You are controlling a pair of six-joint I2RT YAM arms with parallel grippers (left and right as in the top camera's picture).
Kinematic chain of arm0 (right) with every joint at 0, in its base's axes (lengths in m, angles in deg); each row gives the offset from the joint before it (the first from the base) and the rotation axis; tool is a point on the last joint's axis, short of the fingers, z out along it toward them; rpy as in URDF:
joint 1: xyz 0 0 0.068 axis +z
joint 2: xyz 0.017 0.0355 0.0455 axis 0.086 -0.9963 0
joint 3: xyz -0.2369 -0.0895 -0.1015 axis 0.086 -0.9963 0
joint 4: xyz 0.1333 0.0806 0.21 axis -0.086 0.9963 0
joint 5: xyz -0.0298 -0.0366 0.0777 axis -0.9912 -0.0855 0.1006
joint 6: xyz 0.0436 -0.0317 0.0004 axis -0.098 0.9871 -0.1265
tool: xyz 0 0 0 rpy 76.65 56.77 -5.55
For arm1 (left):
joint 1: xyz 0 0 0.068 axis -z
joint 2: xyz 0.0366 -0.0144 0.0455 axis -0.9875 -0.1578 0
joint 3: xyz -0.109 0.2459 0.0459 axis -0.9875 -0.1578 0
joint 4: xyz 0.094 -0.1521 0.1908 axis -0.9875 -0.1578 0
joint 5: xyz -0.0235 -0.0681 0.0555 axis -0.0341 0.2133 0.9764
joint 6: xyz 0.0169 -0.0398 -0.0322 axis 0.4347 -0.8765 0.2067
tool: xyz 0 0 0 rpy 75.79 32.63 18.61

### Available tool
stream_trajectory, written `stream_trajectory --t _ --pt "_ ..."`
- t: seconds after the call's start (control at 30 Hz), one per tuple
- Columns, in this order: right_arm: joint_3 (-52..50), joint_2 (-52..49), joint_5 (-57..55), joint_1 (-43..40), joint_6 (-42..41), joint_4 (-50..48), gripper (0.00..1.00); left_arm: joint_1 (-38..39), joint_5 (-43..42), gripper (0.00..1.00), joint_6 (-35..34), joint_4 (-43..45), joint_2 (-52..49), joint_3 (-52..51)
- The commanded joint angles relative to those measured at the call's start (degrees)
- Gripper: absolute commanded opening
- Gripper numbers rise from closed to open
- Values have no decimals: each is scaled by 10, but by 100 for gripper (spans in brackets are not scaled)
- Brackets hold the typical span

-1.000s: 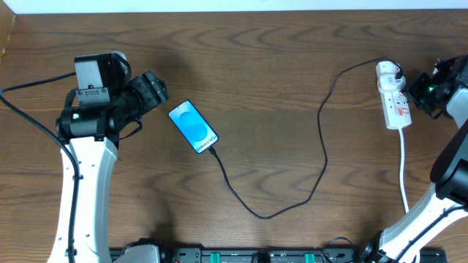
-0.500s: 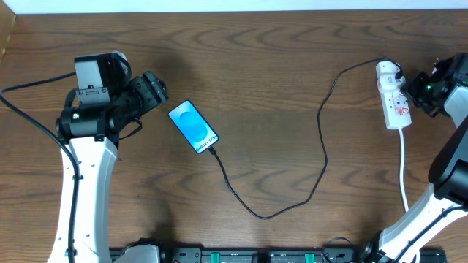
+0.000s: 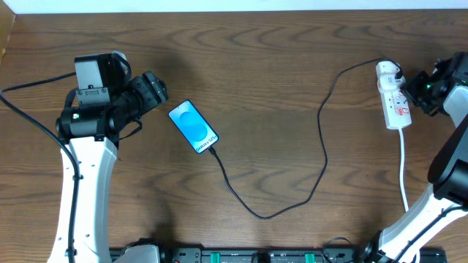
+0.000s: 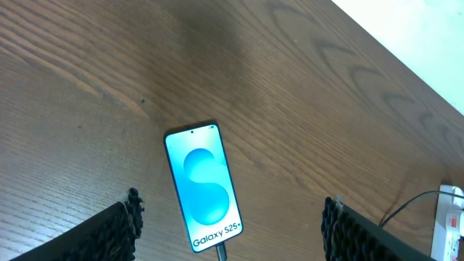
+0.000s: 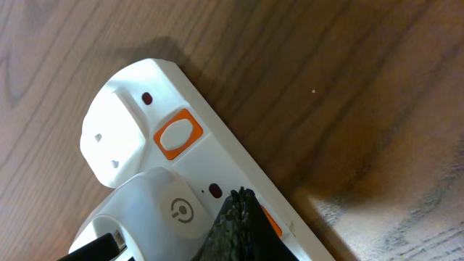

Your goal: Plug charger to phone and switch on socket

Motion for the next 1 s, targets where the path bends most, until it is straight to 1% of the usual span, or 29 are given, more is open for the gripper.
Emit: stream_trajectory --t 0.0,0.5,0.73,0.97 --pt "-19 -17 110 66 -23 24 1 -2 6 80 5 0 3 2" --pt "-19 -17 110 88 -97 29 1 -2 6 80 5 0 3 2" --pt "-19 -17 113 93 -121 42 1 -2 6 80 5 0 3 2" --pt "-19 -17 113 103 -127 40 1 -2 6 80 5 0 3 2"
